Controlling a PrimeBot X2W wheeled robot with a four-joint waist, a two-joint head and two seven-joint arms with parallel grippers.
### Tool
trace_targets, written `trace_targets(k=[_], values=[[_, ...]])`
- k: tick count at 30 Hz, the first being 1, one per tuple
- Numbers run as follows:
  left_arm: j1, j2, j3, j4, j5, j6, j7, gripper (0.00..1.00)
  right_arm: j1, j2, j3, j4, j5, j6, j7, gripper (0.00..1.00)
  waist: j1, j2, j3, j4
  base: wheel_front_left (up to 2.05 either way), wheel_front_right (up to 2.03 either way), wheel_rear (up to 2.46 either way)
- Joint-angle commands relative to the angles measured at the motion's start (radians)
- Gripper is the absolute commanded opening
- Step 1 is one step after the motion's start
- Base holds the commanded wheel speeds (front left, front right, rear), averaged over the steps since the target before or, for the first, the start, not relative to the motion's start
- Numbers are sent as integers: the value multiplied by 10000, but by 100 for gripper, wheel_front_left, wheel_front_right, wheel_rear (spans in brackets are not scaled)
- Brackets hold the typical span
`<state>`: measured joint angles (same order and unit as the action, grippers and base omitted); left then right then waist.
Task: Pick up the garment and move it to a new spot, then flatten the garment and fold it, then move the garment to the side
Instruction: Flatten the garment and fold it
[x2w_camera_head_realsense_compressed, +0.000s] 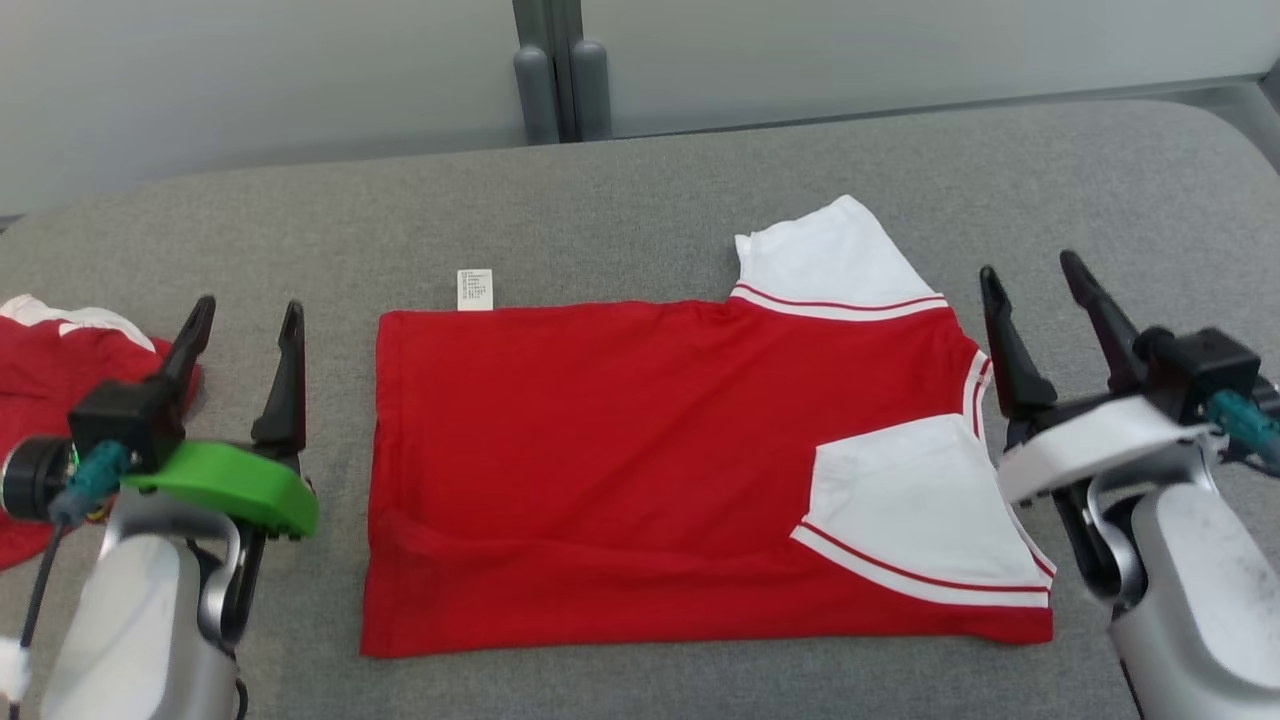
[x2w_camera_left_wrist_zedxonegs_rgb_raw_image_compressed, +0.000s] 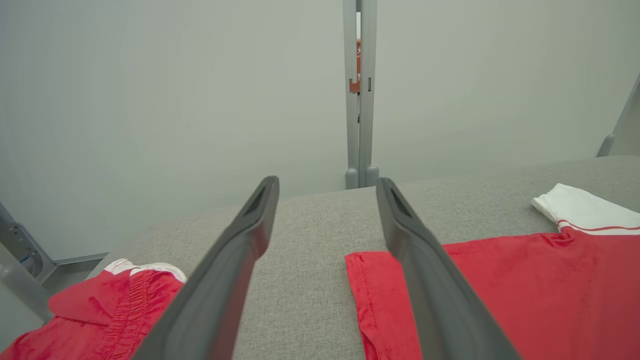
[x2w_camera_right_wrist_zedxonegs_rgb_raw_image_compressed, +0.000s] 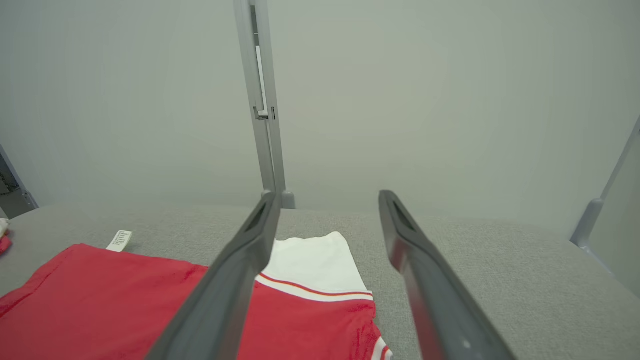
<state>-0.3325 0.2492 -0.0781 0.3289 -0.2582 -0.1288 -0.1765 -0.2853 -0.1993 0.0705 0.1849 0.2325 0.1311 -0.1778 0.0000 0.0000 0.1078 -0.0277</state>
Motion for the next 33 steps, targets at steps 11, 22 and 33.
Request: trace_targets(k=[11,22,33], values=[[-3922,1519,-2789,1459,-3190,-26,2846,100,-4565,-868,1064,2906,1026,-7,1685,100,0,0,2471,-104,0,0,0],[-5378,2175,-4693,2481,-5661,-28,4871,100,-7272,-806,2631,6110,1604,-10,1835,100,0,0,3322,-95,0,0,0],[-5869,2094,-5526,3545,-6835,-28,5555,100,-8695,-516,3744,8266,2080,-10,1421,100,0,0,3822,-171,0,0,0]])
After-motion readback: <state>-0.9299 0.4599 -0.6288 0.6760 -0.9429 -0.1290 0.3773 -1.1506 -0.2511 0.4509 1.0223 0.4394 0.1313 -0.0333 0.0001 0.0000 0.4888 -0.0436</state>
